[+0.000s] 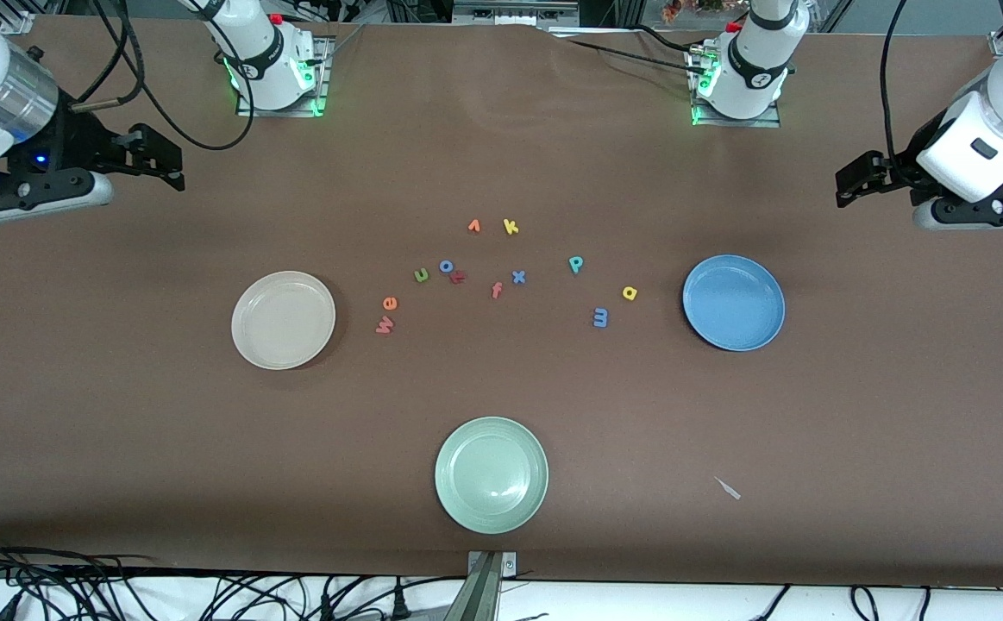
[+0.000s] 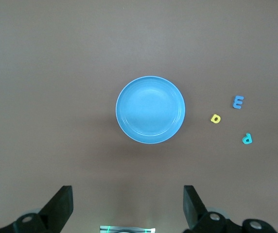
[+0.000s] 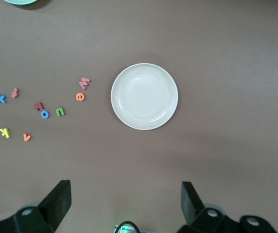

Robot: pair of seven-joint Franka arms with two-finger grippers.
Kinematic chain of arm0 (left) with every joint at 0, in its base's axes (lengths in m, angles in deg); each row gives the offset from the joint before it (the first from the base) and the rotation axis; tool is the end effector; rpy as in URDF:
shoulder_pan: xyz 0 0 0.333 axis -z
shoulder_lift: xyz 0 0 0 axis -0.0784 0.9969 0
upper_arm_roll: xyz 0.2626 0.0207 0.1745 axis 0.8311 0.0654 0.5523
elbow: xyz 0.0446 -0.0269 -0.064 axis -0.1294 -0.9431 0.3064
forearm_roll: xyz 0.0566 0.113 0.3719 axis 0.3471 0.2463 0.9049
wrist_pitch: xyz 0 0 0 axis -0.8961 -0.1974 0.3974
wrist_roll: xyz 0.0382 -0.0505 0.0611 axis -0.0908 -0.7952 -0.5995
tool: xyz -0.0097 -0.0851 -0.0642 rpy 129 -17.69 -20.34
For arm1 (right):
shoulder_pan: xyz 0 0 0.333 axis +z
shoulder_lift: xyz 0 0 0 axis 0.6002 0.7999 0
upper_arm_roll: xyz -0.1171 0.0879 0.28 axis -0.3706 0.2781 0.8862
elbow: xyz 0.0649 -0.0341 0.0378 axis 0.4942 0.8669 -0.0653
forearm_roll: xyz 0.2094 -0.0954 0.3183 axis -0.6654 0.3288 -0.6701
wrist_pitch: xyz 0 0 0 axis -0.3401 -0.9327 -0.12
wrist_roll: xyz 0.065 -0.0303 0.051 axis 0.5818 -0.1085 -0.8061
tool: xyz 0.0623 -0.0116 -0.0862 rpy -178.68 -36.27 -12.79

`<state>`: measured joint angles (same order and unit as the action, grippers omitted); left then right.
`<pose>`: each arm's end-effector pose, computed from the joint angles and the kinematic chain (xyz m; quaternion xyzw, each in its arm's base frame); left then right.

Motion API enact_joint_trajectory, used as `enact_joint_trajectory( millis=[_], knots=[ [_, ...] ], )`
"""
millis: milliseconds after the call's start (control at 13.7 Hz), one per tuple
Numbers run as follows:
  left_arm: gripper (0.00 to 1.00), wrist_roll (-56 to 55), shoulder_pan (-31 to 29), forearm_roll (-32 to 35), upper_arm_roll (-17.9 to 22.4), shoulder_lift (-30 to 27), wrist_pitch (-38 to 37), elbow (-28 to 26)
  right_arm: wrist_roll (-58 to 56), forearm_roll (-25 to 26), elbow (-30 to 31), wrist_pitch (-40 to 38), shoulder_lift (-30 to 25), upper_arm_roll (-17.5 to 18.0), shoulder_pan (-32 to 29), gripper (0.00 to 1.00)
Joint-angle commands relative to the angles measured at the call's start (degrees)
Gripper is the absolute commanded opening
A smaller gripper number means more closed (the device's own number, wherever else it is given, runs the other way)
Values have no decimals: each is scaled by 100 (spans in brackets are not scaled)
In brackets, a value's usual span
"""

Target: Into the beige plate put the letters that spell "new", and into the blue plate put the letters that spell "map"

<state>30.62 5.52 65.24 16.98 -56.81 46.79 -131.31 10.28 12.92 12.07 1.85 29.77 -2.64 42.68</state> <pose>0.5395 -0.0524 0.5830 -0.9974 -0.0146 0.0697 0.0109 0.5462 0.1107 0.6188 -0.9946 -0.0954 0.0387 0.0104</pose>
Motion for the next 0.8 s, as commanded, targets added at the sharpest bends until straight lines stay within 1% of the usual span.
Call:
enact_joint_trajectory(
  millis=[0, 73, 146, 219, 291, 364, 510, 728],
  knots=[
    [100, 123, 108, 56, -86, 340, -40, 143, 321, -59, 55, 67, -32, 7, 167, 100],
    [100, 79, 126, 47, -139, 472, -39, 187, 409, -59, 64, 75, -32, 7, 229, 100],
    [100, 70, 152, -101, -148, 682, -31, 300, 418, -59, 64, 76, -24, 7, 229, 100],
    [100, 61, 231, -285, -148, 919, -31, 406, 384, -24, 64, 76, -32, -10, 221, 100],
    [100, 53, 345, -331, -148, 1182, 39, 529, 305, 11, 55, 84, -24, -28, 186, 100],
    [100, 52, 485, -322, -148, 1411, 231, 617, 217, 55, 64, 137, -15, -45, 168, 100],
    [100, 35, 793, -305, -139, 1877, 845, 627, -3, 222, 55, 260, 3, -133, 168, 100],
    [100, -35, 1136, -314, -148, 2589, 1812, 627, 5, 231, 64, 269, 3, -142, 168, 100]
  ],
)
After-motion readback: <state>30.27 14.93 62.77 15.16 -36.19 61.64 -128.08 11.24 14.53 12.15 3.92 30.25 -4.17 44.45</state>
